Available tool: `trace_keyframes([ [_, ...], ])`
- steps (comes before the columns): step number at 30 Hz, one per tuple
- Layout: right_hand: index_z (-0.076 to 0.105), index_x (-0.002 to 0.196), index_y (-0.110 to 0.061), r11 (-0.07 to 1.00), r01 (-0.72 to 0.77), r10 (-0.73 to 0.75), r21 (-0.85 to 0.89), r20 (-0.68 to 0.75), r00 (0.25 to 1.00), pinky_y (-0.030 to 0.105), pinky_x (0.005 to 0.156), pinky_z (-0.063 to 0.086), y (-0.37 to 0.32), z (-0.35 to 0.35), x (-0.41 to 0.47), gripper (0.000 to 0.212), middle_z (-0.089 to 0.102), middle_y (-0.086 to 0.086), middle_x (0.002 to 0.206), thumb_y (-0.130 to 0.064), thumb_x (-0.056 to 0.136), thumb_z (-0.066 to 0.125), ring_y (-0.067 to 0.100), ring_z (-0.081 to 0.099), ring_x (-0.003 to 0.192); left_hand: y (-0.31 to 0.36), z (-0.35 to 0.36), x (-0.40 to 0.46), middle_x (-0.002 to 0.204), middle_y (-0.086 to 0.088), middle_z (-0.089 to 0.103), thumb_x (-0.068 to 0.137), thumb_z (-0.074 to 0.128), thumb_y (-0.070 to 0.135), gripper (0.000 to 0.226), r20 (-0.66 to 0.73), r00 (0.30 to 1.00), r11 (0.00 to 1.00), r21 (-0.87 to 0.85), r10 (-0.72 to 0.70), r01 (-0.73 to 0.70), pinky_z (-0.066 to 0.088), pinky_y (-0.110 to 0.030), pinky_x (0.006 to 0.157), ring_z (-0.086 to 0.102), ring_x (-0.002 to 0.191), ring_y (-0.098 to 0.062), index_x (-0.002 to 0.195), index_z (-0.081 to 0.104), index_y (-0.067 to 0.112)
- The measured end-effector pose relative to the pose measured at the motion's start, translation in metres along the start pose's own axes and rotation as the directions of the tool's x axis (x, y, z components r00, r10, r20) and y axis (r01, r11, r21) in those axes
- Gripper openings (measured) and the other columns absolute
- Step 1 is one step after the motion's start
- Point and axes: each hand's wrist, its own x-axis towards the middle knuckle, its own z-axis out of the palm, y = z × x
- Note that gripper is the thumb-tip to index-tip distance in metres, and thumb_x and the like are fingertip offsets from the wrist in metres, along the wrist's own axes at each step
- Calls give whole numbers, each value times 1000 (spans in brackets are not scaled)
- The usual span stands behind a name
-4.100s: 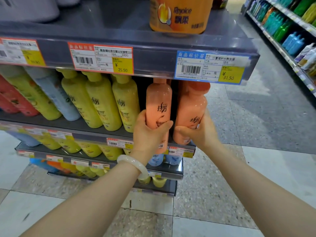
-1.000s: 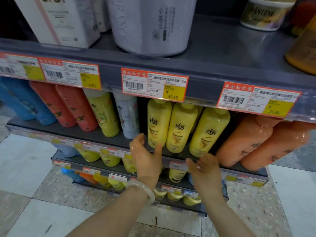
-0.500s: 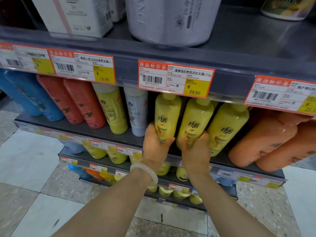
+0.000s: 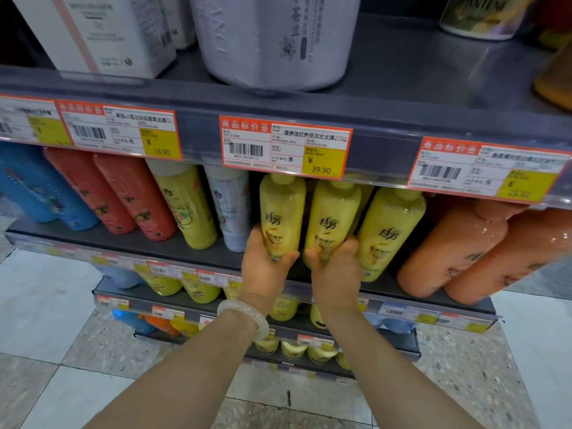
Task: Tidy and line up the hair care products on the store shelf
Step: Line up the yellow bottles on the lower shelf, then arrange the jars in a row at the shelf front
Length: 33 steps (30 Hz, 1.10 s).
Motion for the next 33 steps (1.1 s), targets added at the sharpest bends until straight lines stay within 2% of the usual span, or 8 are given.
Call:
trace_keyframes([
  [7, 47, 115, -10, 994, 4, -10, 106, 57, 998, 33, 76, 48, 9, -13, -33, 40, 63, 6, 105, -34, 86, 61, 25, 61, 98, -3, 5, -25, 123, -5, 56, 56, 80, 45, 83, -88, 994, 998, -33, -60, 57, 49, -45, 95, 54, 116, -21, 126, 45, 18],
  [10, 49, 121, -16, 981, 53, -75, 188, 108, 991, 18, 85, 38, 5, -37, -51, 36, 52, -8, 112, -28, 88, 58, 9, 49, 105, 25, -6, -51, 123, 1, 47, 69, 80, 18, 69, -136, 989, 998, 29, 64, -61, 38, -30, 99, 45, 118, -14, 129, 45, 12],
  [13, 50, 120, -24, 980, 124, -146, 155, 138, 980, 16, 88, 39, -5, -76, -59, 31, 50, -13, 113, -31, 90, 55, 4, 49, 108, 50, -15, -75, 127, 14, 43, 77, 74, 20, 64, -58, 954, 953, 92, 293, -288, 36, -30, 105, 38, 123, -4, 132, 41, 21],
  [16, 50, 94, -39, 945, 289, -305, 154, 89, 948, 9, 80, 43, -22, -126, -67, 15, 55, -18, 99, -27, 89, 57, 0, 56, 95, 93, -21, -91, 130, 22, 42, 84, 61, 37, 46, 31, 833, 831, 56, 553, -554, 33, -16, 105, 36, 124, 10, 127, 44, 31],
  [21, 58, 93, -36, 856, 472, -462, 212, -97, 882, 16, 78, 49, -60, -216, -86, 15, 63, -12, 95, -36, 79, 52, 6, 62, 92, 189, -21, -119, 123, 5, 56, 82, 61, 25, 43, -11, 574, 569, -119, 819, -814, 36, -19, 104, 49, 121, -4, 122, 49, 17],
  [26, 56, 95, -33, 830, 537, -479, 150, -302, 824, 15, 80, 48, -94, -290, -55, 18, 63, -9, 96, -23, 81, 62, 2, 61, 91, 279, 3, -111, 134, 5, 37, 75, 69, 37, 68, 75, 709, 711, -137, 701, -689, 26, -18, 109, 33, 131, -7, 134, 36, 24],
  [28, 56, 106, -20, 870, 481, -423, 106, -340, 840, 27, 89, 48, -99, -316, -29, 25, 59, -2, 105, -18, 83, 66, 11, 57, 102, 303, 15, -102, 146, 1, 25, 74, 75, 31, 84, 196, 782, 802, -48, 592, -595, 20, -22, 111, 22, 138, -12, 141, 27, 18],
  [33, 39, 131, -9, 948, 318, -308, 18, -204, 929, 35, 99, 39, -104, -355, 28, 69, 46, 10, 132, -29, 75, 74, 24, 44, 124, 331, 47, -72, 138, 0, 32, 67, 80, 27, 90, 445, 800, 873, 75, 402, -481, 31, -28, 99, 29, 134, -18, 138, 26, 19],
])
